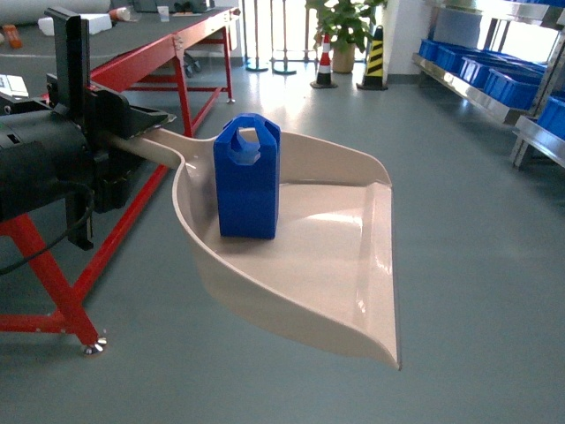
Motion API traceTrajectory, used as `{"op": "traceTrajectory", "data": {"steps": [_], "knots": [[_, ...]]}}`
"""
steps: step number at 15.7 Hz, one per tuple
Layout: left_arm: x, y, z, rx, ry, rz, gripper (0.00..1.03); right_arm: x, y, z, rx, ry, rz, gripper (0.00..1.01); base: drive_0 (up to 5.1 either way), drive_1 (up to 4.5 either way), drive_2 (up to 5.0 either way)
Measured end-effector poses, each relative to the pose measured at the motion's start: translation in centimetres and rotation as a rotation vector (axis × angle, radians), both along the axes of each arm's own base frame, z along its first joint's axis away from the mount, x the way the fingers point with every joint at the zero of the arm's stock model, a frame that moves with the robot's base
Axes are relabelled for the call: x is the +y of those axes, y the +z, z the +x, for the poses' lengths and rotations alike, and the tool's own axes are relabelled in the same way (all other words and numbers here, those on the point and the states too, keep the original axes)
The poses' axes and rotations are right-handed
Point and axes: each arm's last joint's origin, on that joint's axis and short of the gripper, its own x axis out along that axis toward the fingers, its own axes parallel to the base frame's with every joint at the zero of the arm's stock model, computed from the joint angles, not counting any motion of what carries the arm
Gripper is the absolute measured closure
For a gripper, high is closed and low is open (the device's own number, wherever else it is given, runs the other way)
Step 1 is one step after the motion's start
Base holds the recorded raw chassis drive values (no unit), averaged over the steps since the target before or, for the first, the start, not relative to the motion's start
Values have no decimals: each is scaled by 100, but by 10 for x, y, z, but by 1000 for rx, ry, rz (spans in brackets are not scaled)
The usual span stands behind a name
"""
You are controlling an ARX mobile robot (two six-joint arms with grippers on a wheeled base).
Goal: Place part in tray to right shelf
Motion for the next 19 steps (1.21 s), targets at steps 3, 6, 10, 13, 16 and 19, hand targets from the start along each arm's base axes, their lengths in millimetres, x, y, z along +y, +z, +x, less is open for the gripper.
{"op": "traceTrajectory", "data": {"steps": [3,6,10,13,16,19], "knots": [[0,0,0,1,0,1,87,0,0,0,1,0,0,3,458,-225,-225],[-3,0,-1,-1,-8,0,87,0,0,0,1,-6,-1,3,0,0,0],[0,1,0,-5,-1,-2,87,0,0,0,-4,-5,1,3,4,314,-305],[1,0,0,-2,2,-1,87,0,0,0,-1,-5,0,3,-1,422,-425],[1,0,0,0,2,0,87,0,0,0,0,-5,-1,3,-8,416,-432],[0,0,0,-3,-1,-1,87,0,0,0,0,-5,-1,3,8,432,-416]]}}
